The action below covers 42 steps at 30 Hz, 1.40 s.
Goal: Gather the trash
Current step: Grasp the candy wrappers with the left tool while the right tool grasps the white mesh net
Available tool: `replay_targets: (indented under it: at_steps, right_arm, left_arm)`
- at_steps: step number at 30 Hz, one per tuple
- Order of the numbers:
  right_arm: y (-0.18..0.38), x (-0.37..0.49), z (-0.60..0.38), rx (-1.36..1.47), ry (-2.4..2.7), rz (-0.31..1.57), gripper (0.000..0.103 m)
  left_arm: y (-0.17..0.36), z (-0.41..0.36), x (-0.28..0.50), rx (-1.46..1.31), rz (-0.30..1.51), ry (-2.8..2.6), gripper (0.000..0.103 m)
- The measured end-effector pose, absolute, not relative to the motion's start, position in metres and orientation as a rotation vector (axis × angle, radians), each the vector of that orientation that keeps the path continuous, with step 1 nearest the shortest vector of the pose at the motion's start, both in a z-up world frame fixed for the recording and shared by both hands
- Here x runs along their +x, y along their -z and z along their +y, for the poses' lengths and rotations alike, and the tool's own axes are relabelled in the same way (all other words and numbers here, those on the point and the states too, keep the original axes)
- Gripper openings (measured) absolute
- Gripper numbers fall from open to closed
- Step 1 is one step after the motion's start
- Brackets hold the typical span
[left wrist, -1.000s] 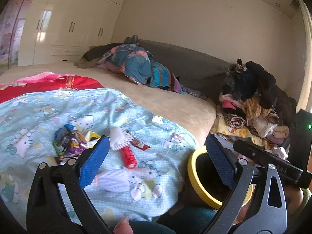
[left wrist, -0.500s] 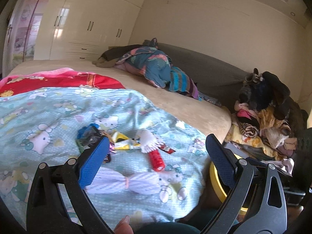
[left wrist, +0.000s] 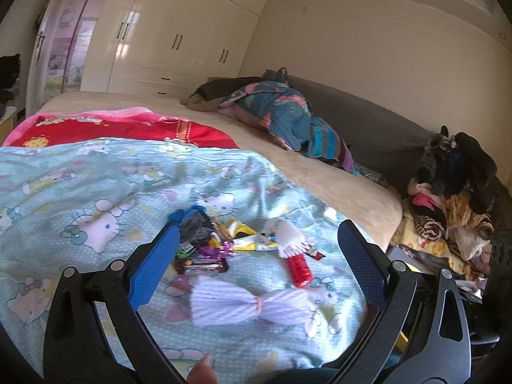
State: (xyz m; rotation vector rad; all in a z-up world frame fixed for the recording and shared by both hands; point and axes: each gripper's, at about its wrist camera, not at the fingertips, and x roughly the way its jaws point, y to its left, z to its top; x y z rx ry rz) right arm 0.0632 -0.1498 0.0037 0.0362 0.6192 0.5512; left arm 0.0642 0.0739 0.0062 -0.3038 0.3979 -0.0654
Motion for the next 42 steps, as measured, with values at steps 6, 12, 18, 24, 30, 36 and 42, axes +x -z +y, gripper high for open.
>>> replay_targets:
  at_steps: [6,12,18,24,30,36,42]
  right_arm:
    - [0.003,0.072,-0.124,-0.008,-0.6,0.653,0.085]
    - [0.018,0.089,-0.105,-0.045,-0.624,0.714,0.085]
    - [0.035,0.109,-0.095,-0.052,-0.629,0.777,0.085]
    - [0.044,0.123,-0.085,-0.096,-0.654,0.816,0.085]
    - [0.055,0.141,-0.077,-0.106,-0.685,0.872,0.085]
    - [0.065,0.151,-0.064,-0.144,-0.715,0.914,0.085]
    - [0.076,0.157,-0.051,-0.173,-0.739,0.953,0.084]
  left_arm:
    - [0.001,0.089,0.065,-0.307,0.409,0.025,0.091]
    - [0.014,0.106,0.07,-0.311,0.441,-0.022,0.091]
    - [0.033,0.115,0.087,-0.29,0.528,-0.039,0.091]
    - [0.045,0.114,0.107,-0.277,0.585,-0.031,0.091]
    - [0.049,0.116,0.137,-0.288,0.622,-0.03,0.091]
    - [0.056,0.116,0.167,-0.29,0.67,-0.033,0.091]
    - [0.065,0.117,0.194,-0.296,0.713,-0.051,0.091]
